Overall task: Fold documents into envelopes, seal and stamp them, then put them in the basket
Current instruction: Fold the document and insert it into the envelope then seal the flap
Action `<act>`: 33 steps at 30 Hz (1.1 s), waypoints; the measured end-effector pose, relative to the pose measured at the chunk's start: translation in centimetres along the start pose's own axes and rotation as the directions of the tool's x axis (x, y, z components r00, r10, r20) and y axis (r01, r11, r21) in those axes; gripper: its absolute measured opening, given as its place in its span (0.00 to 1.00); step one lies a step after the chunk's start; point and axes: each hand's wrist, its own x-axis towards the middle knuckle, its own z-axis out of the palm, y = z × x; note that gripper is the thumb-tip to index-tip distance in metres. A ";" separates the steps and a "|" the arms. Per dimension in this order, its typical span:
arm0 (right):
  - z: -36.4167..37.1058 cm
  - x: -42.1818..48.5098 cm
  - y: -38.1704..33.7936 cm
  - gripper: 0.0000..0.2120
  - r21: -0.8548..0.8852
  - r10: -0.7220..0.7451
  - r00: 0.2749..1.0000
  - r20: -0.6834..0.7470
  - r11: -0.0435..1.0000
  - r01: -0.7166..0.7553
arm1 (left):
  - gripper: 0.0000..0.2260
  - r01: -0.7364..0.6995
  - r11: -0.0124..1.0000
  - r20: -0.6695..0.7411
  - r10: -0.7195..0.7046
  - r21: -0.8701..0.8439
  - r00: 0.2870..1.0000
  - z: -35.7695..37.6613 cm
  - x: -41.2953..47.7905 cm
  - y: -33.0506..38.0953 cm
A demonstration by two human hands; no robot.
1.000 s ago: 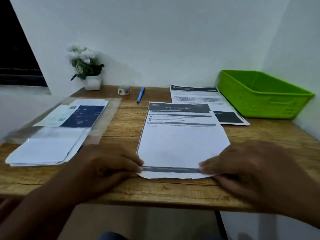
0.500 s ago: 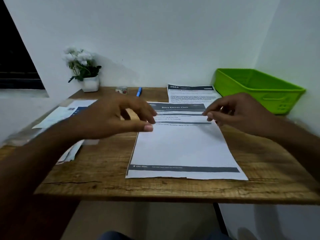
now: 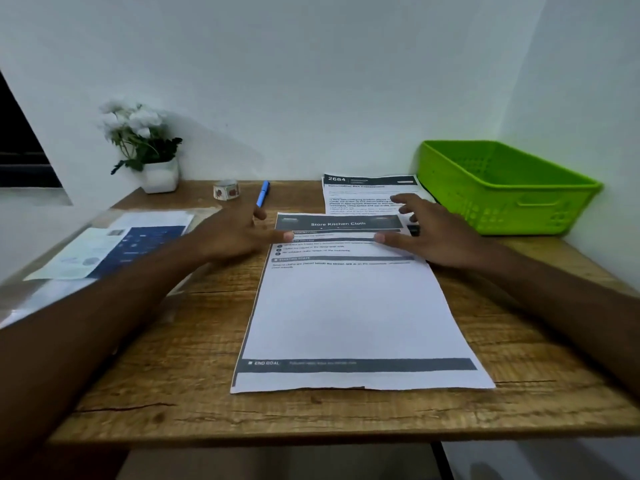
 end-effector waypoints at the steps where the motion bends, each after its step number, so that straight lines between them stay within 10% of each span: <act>1: 0.0 0.0 -0.1 0.50 0.014 0.012 0.999 0.041 1.000 -0.012 | 0.36 -0.002 1.000 0.001 0.002 0.001 1.000 0.1 0.0 0.0; 16: 1.2 -0.1 0.1 0.53 0.237 0.015 1.000 0.011 0.971 -0.017 | 0.24 -0.038 0.817 0.003 0.049 -0.576 0.999 0.3 -1.0 0.5; 33: 0.0 0.8 1.9 0.37 0.598 0.037 0.993 -0.108 0.801 0.035 | 0.07 -0.014 0.800 0.080 0.078 -0.600 0.994 -1.4 -1.3 -0.7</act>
